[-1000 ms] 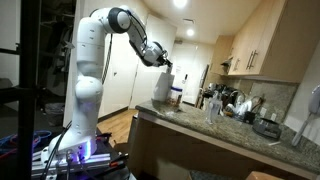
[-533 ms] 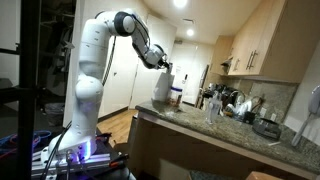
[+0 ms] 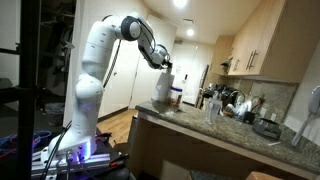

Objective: Take the bottle on the tissue roll and put it on the table, then take the object and put it on the bottle

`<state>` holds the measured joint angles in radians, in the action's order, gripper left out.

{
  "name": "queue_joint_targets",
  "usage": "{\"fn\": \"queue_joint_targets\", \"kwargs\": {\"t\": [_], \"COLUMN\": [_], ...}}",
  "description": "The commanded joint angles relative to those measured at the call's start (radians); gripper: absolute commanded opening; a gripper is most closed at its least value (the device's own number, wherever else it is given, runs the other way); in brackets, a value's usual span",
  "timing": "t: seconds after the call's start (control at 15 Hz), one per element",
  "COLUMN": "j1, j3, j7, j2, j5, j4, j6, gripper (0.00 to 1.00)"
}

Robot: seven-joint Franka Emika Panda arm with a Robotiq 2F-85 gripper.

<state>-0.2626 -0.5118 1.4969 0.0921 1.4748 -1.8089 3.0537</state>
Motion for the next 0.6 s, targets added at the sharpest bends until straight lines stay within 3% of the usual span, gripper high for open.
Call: {"fn": "queue_joint_targets", "kwargs": {"t": [0.0, 0.4, 0.47, 0.53], "j1": [0.003, 0.011, 0.003, 0.003], "j3": [0.007, -0.003, 0.0, 0.0], "j7": [0.06, 0.289, 0.236, 0.262], "j2": [0.028, 0.098, 0.05, 0.061], "j5": [0.076, 0.34, 0.275, 0.298], "j4": [0.038, 0.155, 0.101, 0.112], "j6": [0.015, 0.006, 0.001, 0.001], "gripper": [1.0, 1.0, 1.0, 1.0]}}
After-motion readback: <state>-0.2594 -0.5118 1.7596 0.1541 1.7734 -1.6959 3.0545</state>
